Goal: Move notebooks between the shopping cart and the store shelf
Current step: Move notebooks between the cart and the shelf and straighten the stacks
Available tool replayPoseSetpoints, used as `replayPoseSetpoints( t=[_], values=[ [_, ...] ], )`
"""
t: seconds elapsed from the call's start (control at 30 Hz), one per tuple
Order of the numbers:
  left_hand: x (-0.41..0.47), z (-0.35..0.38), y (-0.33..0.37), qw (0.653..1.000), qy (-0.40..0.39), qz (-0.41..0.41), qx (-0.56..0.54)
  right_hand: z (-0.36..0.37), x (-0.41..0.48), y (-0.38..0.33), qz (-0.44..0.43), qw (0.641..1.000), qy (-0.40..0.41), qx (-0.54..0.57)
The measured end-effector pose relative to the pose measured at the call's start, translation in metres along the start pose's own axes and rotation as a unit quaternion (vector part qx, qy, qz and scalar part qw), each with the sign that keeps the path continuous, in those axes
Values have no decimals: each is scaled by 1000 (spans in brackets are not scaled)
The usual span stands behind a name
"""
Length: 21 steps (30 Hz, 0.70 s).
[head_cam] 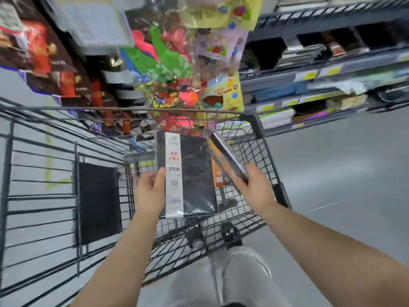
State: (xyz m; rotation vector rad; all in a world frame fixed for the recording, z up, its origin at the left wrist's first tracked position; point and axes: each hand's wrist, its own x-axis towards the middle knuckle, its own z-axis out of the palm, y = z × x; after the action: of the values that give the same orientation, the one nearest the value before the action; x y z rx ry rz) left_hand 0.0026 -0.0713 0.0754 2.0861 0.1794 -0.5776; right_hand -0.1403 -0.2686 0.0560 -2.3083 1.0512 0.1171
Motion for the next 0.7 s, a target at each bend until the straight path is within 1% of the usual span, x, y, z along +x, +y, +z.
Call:
replayPoseSetpoints(
  t=[0.17, 0.23, 0.3, 0.4, 0.5, 0.57, 0.6, 0.63, 0.7],
  values=[
    [-22, 13, 47, 999, -15, 19, -27, -61, -15, 20, 8, 997, 55, 44],
    [-29, 31, 69, 998, -19, 36, -51, -86, -23, 36, 14, 993, 97, 72],
    [-40, 53, 95, 996, -25, 63, -54, -112, -31, 55, 29, 985, 139, 101],
    [-71, 97, 128, 991, -64, 107, -49, -148, -42, 93, 59, 970, 184, 148],
    [-109, 149, 145, 986, -90, 111, -87, -176, -53, 143, 77, 957, 219, 174],
    [-138, 186, 149, 985, -111, 87, -100, -193, -61, 180, 76, 954, 222, 187],
    [-155, 204, 152, 983, -130, 46, -125, -203, -65, 199, 81, 953, 220, 191],
    [-170, 224, 154, 972, -159, -12, -170, -213, -69, 217, 89, 953, 217, 193],
    [-202, 258, 160, 926, -233, -124, -268, -235, -76, 251, 107, 951, 214, 197]
  ],
)
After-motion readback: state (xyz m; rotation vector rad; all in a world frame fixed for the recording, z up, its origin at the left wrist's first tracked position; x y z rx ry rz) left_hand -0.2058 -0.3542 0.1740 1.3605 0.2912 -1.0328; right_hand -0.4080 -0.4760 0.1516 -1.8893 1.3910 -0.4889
